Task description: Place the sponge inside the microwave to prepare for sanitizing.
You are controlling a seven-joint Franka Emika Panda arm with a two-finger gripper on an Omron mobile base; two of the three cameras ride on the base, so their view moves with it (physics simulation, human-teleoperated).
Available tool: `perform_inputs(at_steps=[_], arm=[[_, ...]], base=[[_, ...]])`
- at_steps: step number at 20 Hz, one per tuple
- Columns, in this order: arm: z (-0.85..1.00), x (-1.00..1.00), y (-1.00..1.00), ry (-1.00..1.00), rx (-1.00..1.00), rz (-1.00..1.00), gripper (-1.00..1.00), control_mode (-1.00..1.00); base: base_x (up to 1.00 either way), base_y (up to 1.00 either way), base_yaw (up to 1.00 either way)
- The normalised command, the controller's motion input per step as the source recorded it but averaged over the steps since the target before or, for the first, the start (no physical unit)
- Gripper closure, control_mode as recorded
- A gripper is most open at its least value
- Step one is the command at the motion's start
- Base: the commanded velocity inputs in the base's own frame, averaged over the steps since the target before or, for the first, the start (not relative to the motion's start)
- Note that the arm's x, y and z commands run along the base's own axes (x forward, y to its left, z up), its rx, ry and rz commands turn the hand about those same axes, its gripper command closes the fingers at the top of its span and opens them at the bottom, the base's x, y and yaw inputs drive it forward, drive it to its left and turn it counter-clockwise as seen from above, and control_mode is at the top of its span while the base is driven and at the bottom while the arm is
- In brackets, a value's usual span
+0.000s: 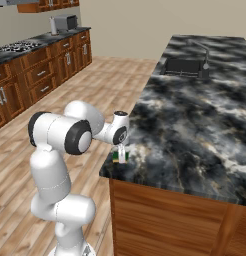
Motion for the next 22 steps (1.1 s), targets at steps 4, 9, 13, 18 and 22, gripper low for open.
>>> perform_inputs(at_steps=[4, 9, 13, 18, 22], arm=[[-0.18, 0.20, 0.00, 0.00, 0.00, 0.00, -1.00, -1.00], [-0.02, 0.13, 0.00, 0.00, 0.00, 0.00, -1.00, -1.00], [-0.02, 0.00, 0.00, -0.03, 0.00, 0.00, 1.00, -1.00], [-0.09, 0.00, 0.01, -0.05, 0.01, 0.00, 1.00, -1.00], [0.16, -0.06, 0.01, -0.07, 0.01, -0.01, 1.00, -1.00]], base=[[0.00, 0.00, 0.00], [0.00, 0.00, 0.00], [0.00, 0.00, 0.00], [0.00, 0.00, 0.00], [0.00, 0.00, 0.00]])
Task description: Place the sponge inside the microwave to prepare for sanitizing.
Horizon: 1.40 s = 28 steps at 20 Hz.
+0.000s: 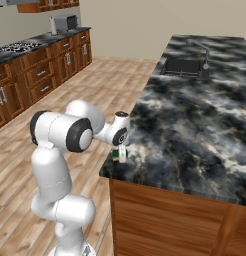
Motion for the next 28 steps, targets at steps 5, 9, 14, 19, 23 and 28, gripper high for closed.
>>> perform_inputs(at_steps=[5, 9, 14, 19, 23, 28], arm=[[0.96, -0.55, 0.11, -0.01, 0.01, -0.11, 1.00, -1.00], [1.00, -0.99, 0.10, 0.00, 0.00, -0.08, 1.00, -1.00], [1.00, -1.00, 0.19, 0.00, 0.00, -0.09, 1.00, -1.00], [0.97, -1.00, 0.06, 0.00, 0.00, -0.06, 1.00, -1.00], [0.98, -0.94, 0.00, 0.08, -0.03, -0.01, 1.00, -1.00], [0.59, -0.67, 0.00, 0.06, -0.10, 0.00, 1.00, -1.00]], base=[[0.00, 0.00, 0.00], [0.00, 0.00, 0.00], [0.00, 0.00, 0.00], [0.00, 0.00, 0.00], [0.00, 0.00, 0.00], [0.00, 0.00, 0.00]])
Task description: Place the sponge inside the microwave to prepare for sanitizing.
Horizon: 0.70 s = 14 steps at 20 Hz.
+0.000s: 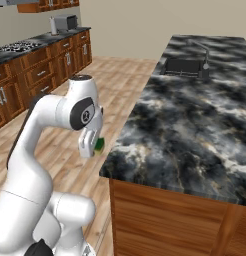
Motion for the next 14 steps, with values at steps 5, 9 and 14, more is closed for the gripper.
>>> perform_inputs(at_steps=[5, 9, 14], arm=[[0.10, -0.12, 0.00, 0.06, -0.10, -0.01, 1.00, -1.00], [0.00, 0.00, 0.00, -0.01, 0.00, 0.00, 1.00, -1.00], [0.00, 0.00, 0.00, 0.00, 0.00, 0.00, 1.00, -1.00]], base=[[0.00, 0.00, 0.00], [0.00, 0.00, 0.00], [0.00, 0.00, 0.00]])
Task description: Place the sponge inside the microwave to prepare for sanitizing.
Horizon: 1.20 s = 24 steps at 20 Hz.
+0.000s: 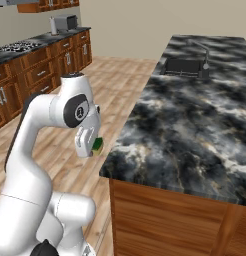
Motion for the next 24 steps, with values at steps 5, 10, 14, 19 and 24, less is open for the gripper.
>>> perform_inputs(at_steps=[5, 10, 14, 19, 24], arm=[[0.00, 0.00, -0.03, 0.00, 0.01, -0.01, 1.00, 1.00], [0.00, 0.00, 0.00, 0.00, 0.00, 0.00, 1.00, 1.00], [0.00, 0.00, 0.00, 0.00, 0.00, 0.00, 1.00, 1.00], [0.00, 0.00, 0.00, 0.00, 0.00, 0.00, 1.00, 1.00], [0.00, 0.00, 0.00, 0.00, 0.00, 0.00, 1.00, 1.00]], base=[[-0.02, -0.53, -0.31], [-0.04, -0.69, -0.65], [0.00, -0.72, -0.69], [-0.03, -0.74, -0.71], [0.00, -0.63, -0.80]])
